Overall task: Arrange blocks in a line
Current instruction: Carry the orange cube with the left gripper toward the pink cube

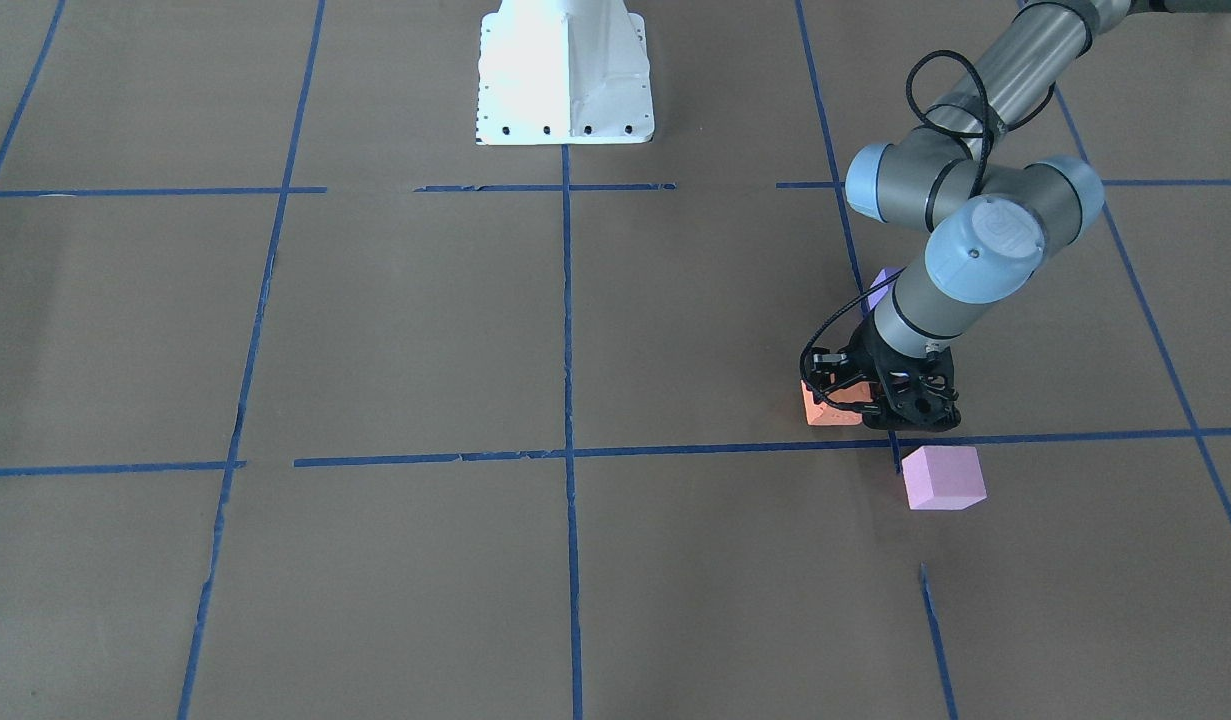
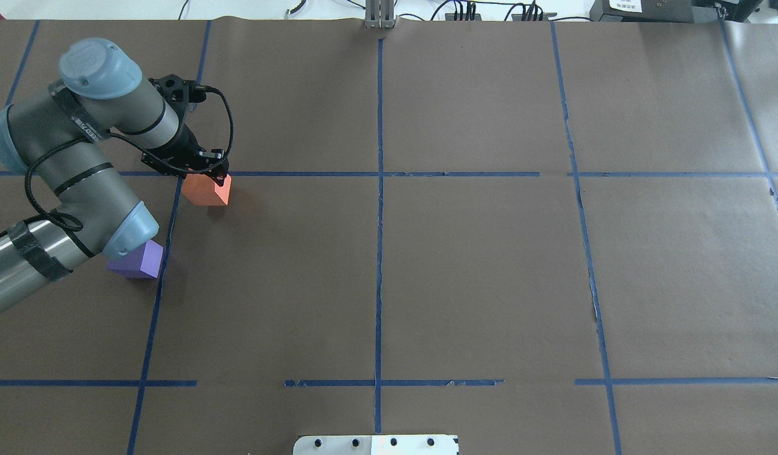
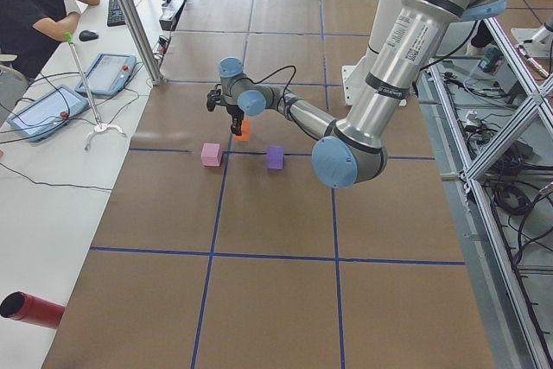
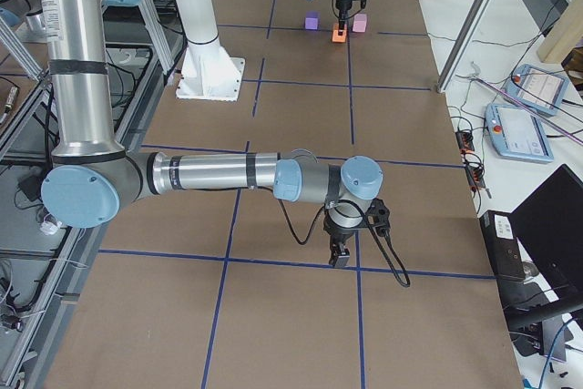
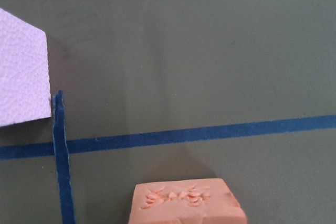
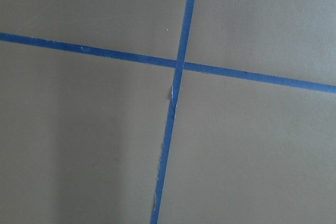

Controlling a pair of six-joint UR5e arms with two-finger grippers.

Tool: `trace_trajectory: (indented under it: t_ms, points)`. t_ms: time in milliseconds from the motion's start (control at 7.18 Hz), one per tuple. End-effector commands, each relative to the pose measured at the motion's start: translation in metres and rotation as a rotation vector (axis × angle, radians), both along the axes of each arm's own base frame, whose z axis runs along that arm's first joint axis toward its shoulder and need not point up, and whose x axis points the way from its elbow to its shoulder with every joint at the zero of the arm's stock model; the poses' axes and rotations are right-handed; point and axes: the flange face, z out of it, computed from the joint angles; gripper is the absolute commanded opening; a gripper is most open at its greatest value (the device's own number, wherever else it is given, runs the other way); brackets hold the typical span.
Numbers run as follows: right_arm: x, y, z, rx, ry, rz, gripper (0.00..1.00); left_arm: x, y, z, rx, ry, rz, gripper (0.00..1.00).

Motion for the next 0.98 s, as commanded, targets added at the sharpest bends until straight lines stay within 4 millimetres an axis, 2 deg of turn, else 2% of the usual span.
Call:
trace_trajectory:
  t_ms: [0,139,279,557,697,836]
  points:
    - [0.000,0.001,0.001,-0.001,0.000,0.000,1.00,-0.035,0.001,-0.036,-0.026,0.006,-0.024,0.19]
    - [0.000,0.001,0.001,-0.001,0.000,0.000,1.00,-0.051,0.008,-0.057,-0.039,-0.006,-0.035,0.19]
    - [0.000,0.000,0.000,0.000,0.000,0.000,1.00,-0.069,0.006,-0.067,-0.012,-0.019,-0.024,0.19]
    - [0.000,0.000,0.000,0.000,0.000,0.000,1.00,-0.097,-0.001,-0.068,0.013,-0.054,0.000,0.19]
    - [0.000,0.000,0.000,0.000,0.000,0.000,1.00,-0.113,-0.007,-0.060,0.039,-0.069,0.014,0.19]
    - [0.000,0.000,0.000,0.000,0.000,0.000,1.00,-0.149,-0.022,-0.049,0.097,-0.090,0.032,0.19]
